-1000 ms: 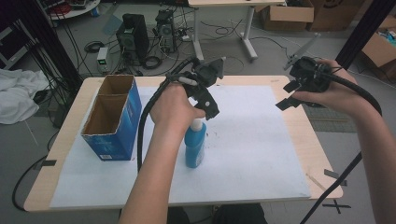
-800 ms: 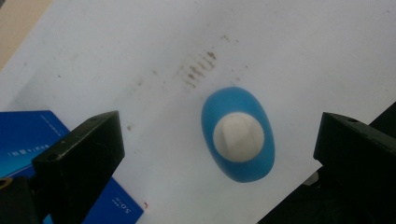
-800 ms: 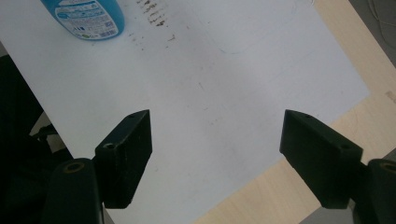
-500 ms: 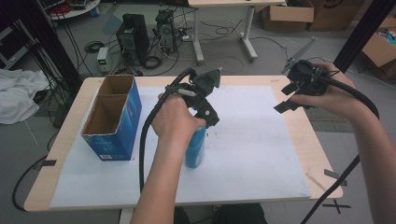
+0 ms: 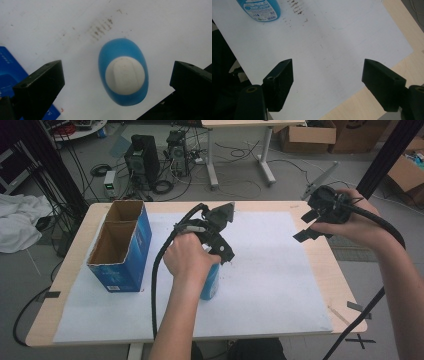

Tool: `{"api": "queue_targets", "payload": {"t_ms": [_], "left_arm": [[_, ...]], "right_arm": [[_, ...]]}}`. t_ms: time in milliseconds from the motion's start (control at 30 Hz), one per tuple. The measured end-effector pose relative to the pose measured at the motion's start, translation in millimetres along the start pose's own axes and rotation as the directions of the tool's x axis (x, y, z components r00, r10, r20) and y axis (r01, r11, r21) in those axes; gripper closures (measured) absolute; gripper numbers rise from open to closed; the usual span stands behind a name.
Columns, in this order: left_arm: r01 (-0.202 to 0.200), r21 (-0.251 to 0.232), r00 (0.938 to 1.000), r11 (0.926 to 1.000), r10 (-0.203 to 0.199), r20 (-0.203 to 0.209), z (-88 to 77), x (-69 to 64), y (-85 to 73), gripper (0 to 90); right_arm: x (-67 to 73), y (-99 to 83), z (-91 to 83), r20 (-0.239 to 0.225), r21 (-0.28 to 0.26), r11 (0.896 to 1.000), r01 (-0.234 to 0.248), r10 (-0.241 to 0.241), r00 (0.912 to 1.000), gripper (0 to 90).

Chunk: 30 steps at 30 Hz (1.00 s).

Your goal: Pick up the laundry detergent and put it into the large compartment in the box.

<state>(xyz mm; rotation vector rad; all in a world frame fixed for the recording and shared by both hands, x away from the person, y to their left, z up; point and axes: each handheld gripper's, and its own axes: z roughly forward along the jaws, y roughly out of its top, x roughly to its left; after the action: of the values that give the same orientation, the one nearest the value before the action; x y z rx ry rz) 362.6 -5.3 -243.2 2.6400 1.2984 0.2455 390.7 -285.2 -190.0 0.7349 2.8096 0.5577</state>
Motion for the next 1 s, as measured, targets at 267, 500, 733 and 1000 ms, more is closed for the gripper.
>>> {"api": "queue_targets", "payload": {"t_ms": [267, 500, 733, 1000], "left_arm": [[0.008, 0.010, 0.9999, 0.9999, -0.008, -0.008, 12.5, -4.6, -2.0, 0.1], [0.011, 0.022, 0.9999, 0.9997, -0.010, -0.006, 20.8, -5.2, -4.5, 0.1], [0.024, 0.033, 0.9997, 0.9992, -0.024, -0.007, 30.1, -7.2, -5.5, 0.1], [0.033, 0.050, 0.9994, 0.9982, -0.032, -0.015, 41.0, -8.8, -6.9, 0.1]], "right_arm": [[0.6, -1.2, 0.3, -0.001, -0.004, 1.000, 0.001, -0.001, 1.0000, 25.1], [0.5, -2.8, 3.2, -0.005, 0.002, 1.000, -0.002, 0.002, 1.0000, 25.2], [1.2, -2.1, 4.7, -0.006, 0.001, 1.000, 0.002, -0.002, 1.0000, 25.2], [1.1, -3.2, 6.2, -0.008, 0.005, 1.000, 0.001, -0.001, 1.0000, 25.1]]}}
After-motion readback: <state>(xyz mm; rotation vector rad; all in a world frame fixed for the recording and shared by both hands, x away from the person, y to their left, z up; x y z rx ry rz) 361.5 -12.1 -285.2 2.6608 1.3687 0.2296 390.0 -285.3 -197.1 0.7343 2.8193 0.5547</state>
